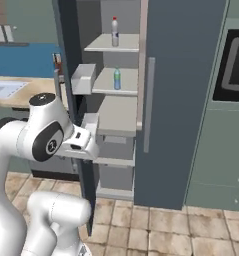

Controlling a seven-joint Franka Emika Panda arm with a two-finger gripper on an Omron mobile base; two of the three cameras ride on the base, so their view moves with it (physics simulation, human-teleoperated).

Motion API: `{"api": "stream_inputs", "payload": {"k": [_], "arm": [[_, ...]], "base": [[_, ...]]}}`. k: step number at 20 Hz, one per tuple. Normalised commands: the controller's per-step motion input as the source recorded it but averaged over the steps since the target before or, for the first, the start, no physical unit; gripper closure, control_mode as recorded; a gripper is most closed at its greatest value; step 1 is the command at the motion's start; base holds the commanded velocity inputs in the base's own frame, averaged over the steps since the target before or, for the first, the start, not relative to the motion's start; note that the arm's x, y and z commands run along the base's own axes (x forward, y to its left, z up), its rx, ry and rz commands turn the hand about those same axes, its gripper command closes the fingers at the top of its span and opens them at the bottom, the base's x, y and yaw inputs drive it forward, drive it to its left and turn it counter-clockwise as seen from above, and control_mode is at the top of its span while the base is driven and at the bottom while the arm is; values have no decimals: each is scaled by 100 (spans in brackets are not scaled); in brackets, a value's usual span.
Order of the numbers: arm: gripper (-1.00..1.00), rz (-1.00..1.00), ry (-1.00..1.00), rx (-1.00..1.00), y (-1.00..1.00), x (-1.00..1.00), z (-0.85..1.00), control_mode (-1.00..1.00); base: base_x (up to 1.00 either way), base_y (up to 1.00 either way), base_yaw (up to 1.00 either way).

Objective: Take the bottled waters from the counter and place them in the freezer to freeze. Close the freezer door after placing the bottles.

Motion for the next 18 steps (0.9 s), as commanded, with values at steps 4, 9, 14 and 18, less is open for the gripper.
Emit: {"api": "stream_inputs", "payload": {"k": [4, 9, 14, 18], "arm": [[-100, 0, 0, 0, 0, 0, 0, 100], [-100, 0, 0, 0, 0, 0, 0, 100], [-100, 0, 0, 0, 0, 0, 0, 100], [-100, 0, 0, 0, 0, 0, 0, 100]], "base": [[20, 82, 0], [24, 40, 0], [42, 4, 0], [51, 2, 0]]}}
